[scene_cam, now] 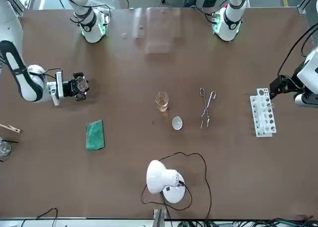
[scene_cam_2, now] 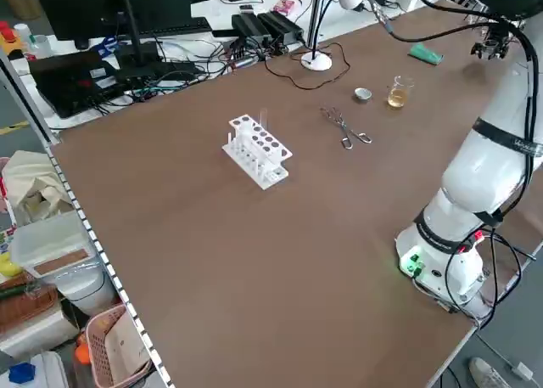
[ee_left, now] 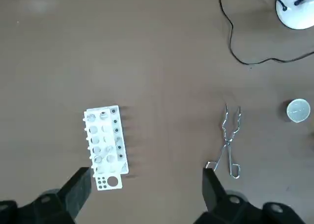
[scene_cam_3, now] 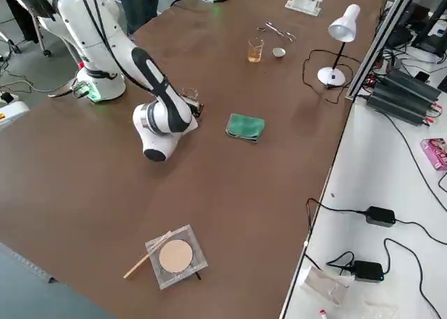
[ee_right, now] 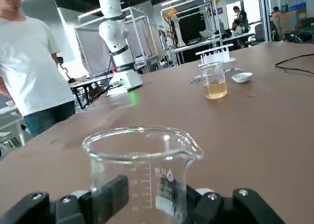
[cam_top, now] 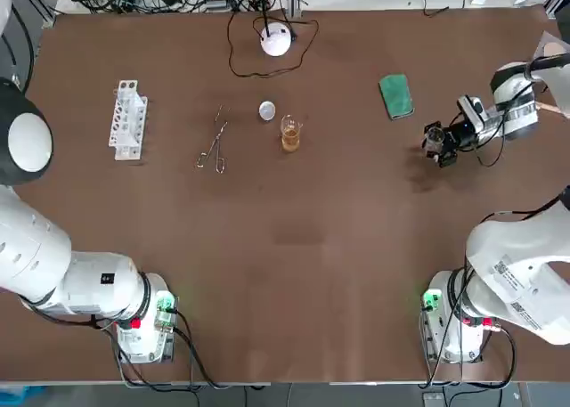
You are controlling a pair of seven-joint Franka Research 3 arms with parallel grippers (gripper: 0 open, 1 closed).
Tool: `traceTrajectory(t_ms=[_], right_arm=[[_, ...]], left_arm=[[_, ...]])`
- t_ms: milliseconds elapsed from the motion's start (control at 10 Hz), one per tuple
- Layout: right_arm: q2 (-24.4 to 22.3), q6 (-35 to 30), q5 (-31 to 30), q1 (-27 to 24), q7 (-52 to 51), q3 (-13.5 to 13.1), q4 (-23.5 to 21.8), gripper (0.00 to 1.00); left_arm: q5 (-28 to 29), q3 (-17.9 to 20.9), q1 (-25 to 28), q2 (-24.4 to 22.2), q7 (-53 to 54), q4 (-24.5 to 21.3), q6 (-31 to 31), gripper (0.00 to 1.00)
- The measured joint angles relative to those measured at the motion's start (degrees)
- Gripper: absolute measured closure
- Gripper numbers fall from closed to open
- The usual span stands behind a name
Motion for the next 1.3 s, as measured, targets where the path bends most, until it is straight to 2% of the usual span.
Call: traceTrajectory(t_ms=[700, 1300], right_arm=[[7.9, -0.7, -3.4, 0.1, -4.8, -1.2, 7.0, 0.61], [10.5, -0.8, -4.3, 0.1, -7.3, -1.2, 9.8, 0.61]], left_arm=[[0.0, 0.2, 0.0, 0.1, 0.0, 0.0, 0.0, 0.00], [0.0, 0.4, 1.9, 0.2, -0.1, 0.0, 0.0, 0.00]])
